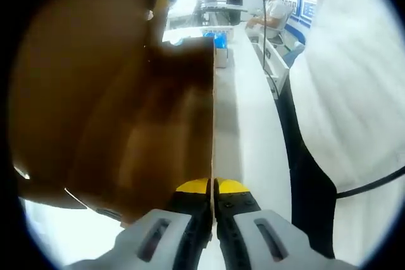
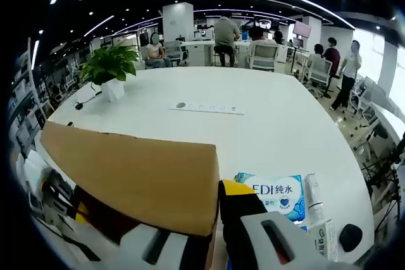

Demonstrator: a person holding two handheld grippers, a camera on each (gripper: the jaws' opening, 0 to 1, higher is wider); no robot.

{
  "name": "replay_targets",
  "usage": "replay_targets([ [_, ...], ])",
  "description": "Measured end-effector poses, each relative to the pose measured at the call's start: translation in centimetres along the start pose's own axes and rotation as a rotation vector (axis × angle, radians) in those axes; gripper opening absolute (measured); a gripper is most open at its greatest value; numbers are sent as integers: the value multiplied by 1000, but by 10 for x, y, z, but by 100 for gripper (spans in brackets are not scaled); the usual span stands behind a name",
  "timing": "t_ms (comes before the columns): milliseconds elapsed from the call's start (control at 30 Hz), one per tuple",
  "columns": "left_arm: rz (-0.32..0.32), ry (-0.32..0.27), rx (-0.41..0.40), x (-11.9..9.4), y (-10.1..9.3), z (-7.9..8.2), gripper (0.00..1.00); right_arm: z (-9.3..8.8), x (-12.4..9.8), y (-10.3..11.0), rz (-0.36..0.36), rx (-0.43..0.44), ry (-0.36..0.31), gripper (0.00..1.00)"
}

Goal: Operate the shoe box by opening the lid, removing the specified soft item, and placing it in the target area until the item is outside and the box remains undamaged.

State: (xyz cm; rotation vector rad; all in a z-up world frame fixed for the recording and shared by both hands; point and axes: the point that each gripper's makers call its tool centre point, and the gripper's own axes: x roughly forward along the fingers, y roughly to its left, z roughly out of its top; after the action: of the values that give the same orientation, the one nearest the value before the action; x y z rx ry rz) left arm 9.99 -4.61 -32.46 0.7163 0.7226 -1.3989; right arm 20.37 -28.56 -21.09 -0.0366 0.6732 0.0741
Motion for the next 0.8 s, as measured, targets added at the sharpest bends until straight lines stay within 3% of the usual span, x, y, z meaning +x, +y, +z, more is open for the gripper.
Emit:
replay_targets([
  [400,-2,6,-21,-3,9,-1,2,3,4,0,-47,5,9,0],
  [500,24,6,-26,-3,12,-1,5,2,4,0,-54,3,7,0],
  [633,42,-26,-130,-7,14,5,11,3,5,0,-55,11,6,0],
  [700,15,-35,-184,-8,10,6,14,3,6,0,-53,11,7,0],
  [800,34,-40,-206,-8,11,9,21,2,5,1,-49,2,8,0],
])
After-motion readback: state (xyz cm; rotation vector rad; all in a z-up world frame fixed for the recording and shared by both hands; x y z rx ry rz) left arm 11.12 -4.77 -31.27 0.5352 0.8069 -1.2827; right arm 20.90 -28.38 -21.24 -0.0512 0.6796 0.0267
